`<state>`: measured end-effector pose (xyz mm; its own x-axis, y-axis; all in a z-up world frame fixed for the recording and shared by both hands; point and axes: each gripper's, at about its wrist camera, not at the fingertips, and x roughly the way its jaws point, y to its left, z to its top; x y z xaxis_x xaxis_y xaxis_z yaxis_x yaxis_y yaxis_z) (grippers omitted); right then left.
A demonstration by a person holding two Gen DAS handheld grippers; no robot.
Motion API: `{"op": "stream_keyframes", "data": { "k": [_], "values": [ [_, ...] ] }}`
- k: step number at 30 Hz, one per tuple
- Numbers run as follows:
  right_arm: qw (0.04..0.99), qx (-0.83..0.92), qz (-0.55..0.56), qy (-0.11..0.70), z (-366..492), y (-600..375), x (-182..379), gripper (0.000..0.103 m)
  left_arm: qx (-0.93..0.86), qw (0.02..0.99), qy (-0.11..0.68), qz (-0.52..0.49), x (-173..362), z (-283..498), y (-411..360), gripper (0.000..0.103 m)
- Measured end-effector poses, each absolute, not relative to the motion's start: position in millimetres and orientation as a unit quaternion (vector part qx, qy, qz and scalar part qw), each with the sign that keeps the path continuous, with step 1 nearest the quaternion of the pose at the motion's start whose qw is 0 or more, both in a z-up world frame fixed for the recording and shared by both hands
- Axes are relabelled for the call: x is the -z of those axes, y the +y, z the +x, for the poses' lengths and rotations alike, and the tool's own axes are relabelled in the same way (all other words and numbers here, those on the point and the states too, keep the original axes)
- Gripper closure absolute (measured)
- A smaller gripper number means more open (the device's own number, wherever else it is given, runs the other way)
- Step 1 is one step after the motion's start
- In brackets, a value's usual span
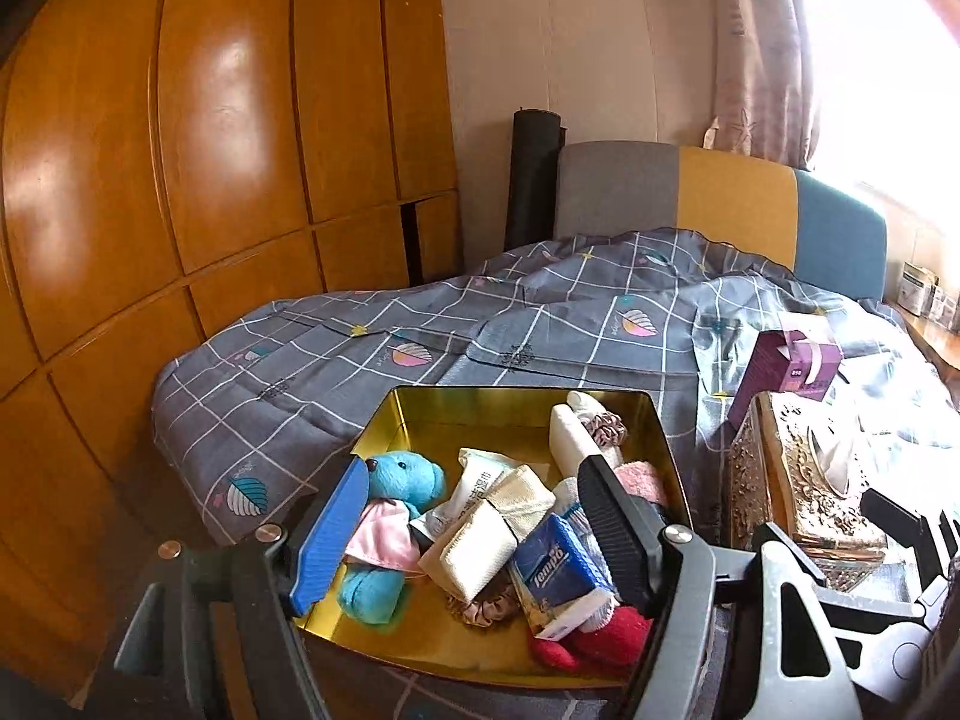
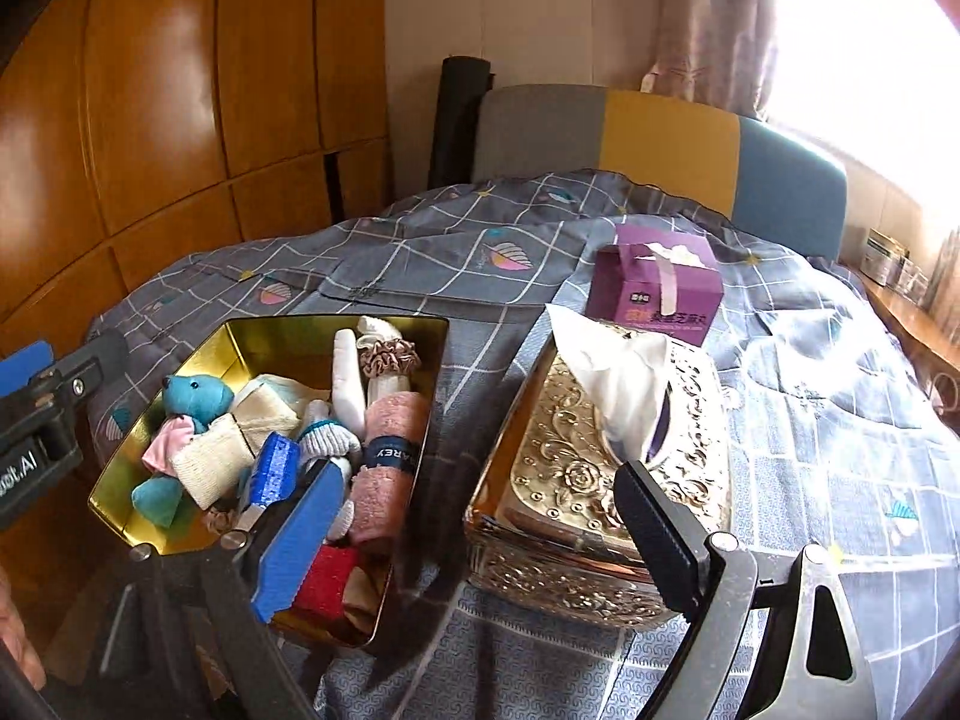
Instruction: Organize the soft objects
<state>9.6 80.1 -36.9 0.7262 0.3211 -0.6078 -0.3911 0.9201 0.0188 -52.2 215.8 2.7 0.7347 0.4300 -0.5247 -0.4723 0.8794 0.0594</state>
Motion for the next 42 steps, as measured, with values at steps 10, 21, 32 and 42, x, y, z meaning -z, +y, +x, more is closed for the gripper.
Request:
{"op": "stream_keyframes", "data": {
  "k": [10, 21, 32, 42],
  "values": [
    [0.932, -0.185, -0.056, 0.308, 6.8, 77.2, 35.1, 0.010, -0.239, 0.929, 0.282, -0.040, -0.2, -50.6, 215.9, 0.030],
    [0.929, -0.187, -0.057, 0.313, 7.8, 78.3, 36.0, 0.010, -0.238, 0.927, 0.286, -0.046, 1.6, -50.0, 219.3, 0.030],
    [0.929, -0.187, -0.058, 0.315, 6.8, 79.3, 37.3, 0.010, -0.235, 0.925, 0.295, -0.053, 4.0, -48.9, 221.3, 0.030],
    [0.928, -0.187, -0.059, 0.317, 6.6, 79.1, 38.9, 0.009, -0.234, 0.924, 0.298, -0.052, 5.8, -49.7, 221.3, 0.030]
  ]
}}
